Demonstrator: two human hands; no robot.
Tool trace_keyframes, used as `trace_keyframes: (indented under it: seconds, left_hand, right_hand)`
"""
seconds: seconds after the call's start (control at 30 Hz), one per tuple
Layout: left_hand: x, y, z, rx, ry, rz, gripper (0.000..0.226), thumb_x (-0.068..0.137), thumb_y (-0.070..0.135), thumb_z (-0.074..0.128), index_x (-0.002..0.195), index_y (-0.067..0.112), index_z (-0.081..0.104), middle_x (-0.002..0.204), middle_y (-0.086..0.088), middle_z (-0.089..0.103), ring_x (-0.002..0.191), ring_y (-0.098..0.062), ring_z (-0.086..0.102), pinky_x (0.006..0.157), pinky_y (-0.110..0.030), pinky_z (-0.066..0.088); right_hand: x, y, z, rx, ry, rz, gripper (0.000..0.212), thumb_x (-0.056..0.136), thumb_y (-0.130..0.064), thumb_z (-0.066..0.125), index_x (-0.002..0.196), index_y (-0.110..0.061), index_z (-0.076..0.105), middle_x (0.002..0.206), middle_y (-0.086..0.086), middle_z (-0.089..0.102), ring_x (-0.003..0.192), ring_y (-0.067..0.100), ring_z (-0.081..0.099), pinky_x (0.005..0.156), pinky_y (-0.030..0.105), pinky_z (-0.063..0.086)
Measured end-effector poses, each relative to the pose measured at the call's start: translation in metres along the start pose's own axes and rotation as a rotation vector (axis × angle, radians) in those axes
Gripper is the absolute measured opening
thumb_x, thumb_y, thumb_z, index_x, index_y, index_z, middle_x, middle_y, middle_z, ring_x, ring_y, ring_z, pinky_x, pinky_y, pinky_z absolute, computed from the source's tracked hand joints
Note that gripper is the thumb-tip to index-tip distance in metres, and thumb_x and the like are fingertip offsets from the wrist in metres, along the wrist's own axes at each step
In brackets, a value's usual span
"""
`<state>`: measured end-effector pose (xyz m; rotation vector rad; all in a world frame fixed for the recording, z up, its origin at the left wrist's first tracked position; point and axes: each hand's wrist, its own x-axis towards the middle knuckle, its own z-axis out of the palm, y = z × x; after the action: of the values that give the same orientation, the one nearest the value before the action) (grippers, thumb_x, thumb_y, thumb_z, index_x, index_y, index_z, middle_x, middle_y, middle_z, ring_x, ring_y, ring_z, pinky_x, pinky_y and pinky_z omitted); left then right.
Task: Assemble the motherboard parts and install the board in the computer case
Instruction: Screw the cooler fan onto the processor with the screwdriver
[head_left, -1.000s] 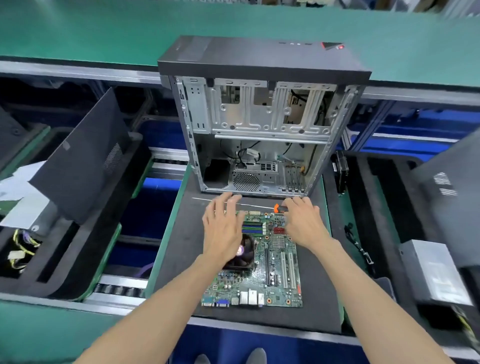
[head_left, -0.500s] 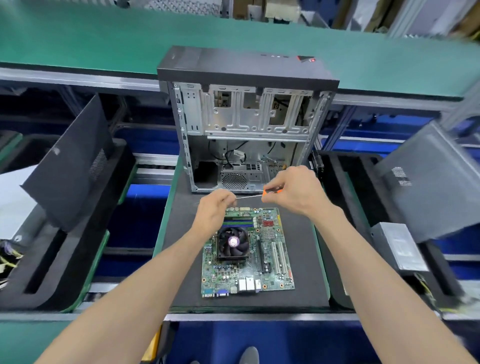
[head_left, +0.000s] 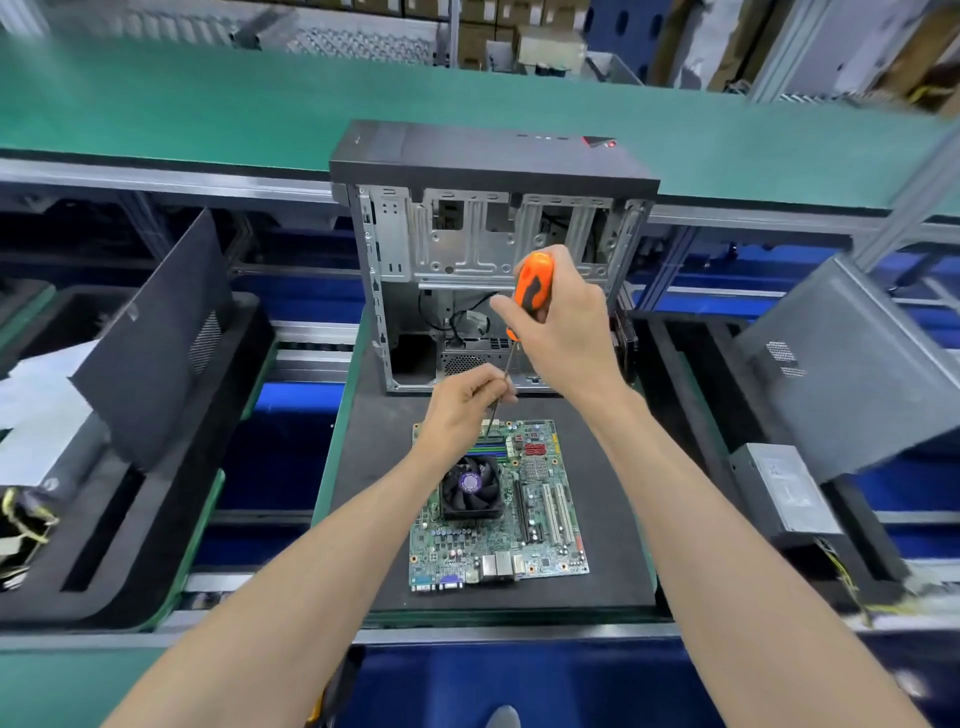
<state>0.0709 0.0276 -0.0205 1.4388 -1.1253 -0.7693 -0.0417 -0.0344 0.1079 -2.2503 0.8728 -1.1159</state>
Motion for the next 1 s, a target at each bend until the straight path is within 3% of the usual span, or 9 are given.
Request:
trace_keyframes:
  seconds: [0.17,0.3,0.43,0.5,0.57,0.67,0.77,0.83,1.0]
  left_hand:
    - [-0.003,-0.01,0.002,0.001,-0.076,-0.037,0.035,0.097,0.006,0.055,0.08,0.032,0.07,0.089,0.003,0.074,0.092,-0.016,0.069,0.083,-0.028,0.055]
    - [-0.01,-0.033,0.005,0.198,-0.227,-0.12,0.026,0.097,0.006,0.059,0.081,0.022,0.071,0.088,0.014,0.073,0.088,0.004,0.066,0.084,-0.013,0.047]
    - [-0.013,-0.048,0.012,0.309,-0.277,-0.159,0.02,0.098,0.007,0.058,0.082,0.011,0.071,0.077,0.024,0.067,0.071,0.006,0.061,0.069,-0.01,0.045]
    - [-0.013,-0.05,0.014,0.338,-0.301,-0.145,0.024,0.099,0.007,0.056,0.079,0.015,0.067,0.062,0.029,0.062,0.053,0.01,0.053,0.054,-0.004,0.036]
    - [-0.012,-0.051,0.013,0.366,-0.321,-0.14,0.029,0.1,0.01,0.054,0.075,0.023,0.063,0.059,0.032,0.059,0.045,0.008,0.047,0.047,-0.008,0.033]
    - [-0.01,-0.055,0.012,0.378,-0.349,-0.135,0.032,0.101,0.011,0.053,0.076,0.028,0.063,0.067,0.027,0.062,0.061,0.013,0.053,0.056,-0.005,0.035]
    - [-0.01,-0.056,0.011,0.387,-0.39,-0.129,0.03,0.102,0.011,0.049,0.08,0.027,0.062,0.073,0.033,0.062,0.073,0.016,0.055,0.063,-0.003,0.035]
    - [-0.009,-0.057,0.01,0.403,-0.411,-0.115,0.032,0.102,0.012,0.048,0.079,0.031,0.06,0.077,0.035,0.062,0.077,0.012,0.056,0.065,-0.003,0.035]
    - [-0.009,-0.064,0.009,0.402,-0.405,-0.111,0.03,0.102,0.01,0.048,0.08,0.027,0.061,0.079,0.021,0.065,0.081,0.006,0.057,0.072,-0.009,0.039]
  right_hand:
    - [-0.004,0.005,0.003,-0.068,-0.001,-0.043,0.033,0.091,-0.035,0.068,0.107,-0.012,0.05,0.064,-0.003,0.049,0.058,0.015,0.046,0.06,0.027,0.034]
    - [-0.001,0.005,0.003,-0.07,0.047,-0.062,0.033,0.094,-0.037,0.064,0.109,-0.015,0.046,0.06,-0.007,0.041,0.055,0.009,0.048,0.055,0.012,0.033]
    - [0.0,0.008,0.004,-0.116,0.072,-0.071,0.035,0.096,-0.041,0.061,0.111,-0.014,0.044,0.058,-0.008,0.04,0.051,0.009,0.048,0.054,0.012,0.035]
    - [-0.002,0.01,0.005,-0.119,0.087,-0.078,0.035,0.096,-0.039,0.061,0.111,-0.013,0.044,0.058,-0.009,0.038,0.053,0.007,0.048,0.055,0.011,0.035]
    - [-0.003,0.012,0.005,-0.113,0.098,-0.079,0.034,0.096,-0.039,0.062,0.111,-0.014,0.044,0.057,-0.01,0.038,0.051,0.009,0.049,0.053,0.014,0.034]
    - [-0.003,0.014,0.005,-0.106,0.113,-0.064,0.034,0.096,-0.041,0.061,0.111,-0.016,0.043,0.057,-0.008,0.04,0.049,0.014,0.05,0.052,0.023,0.036]
    - [-0.004,0.014,0.002,-0.088,0.122,-0.06,0.034,0.096,-0.04,0.061,0.111,-0.016,0.042,0.058,-0.005,0.044,0.05,0.015,0.052,0.052,0.026,0.039]
    - [-0.004,0.014,0.002,-0.086,0.124,-0.062,0.034,0.096,-0.04,0.061,0.112,-0.016,0.042,0.059,-0.006,0.044,0.05,0.012,0.053,0.052,0.02,0.04]
    - [-0.001,0.013,0.003,-0.065,0.121,-0.054,0.034,0.096,-0.038,0.062,0.112,-0.015,0.043,0.058,-0.011,0.037,0.054,0.005,0.05,0.053,0.011,0.037]
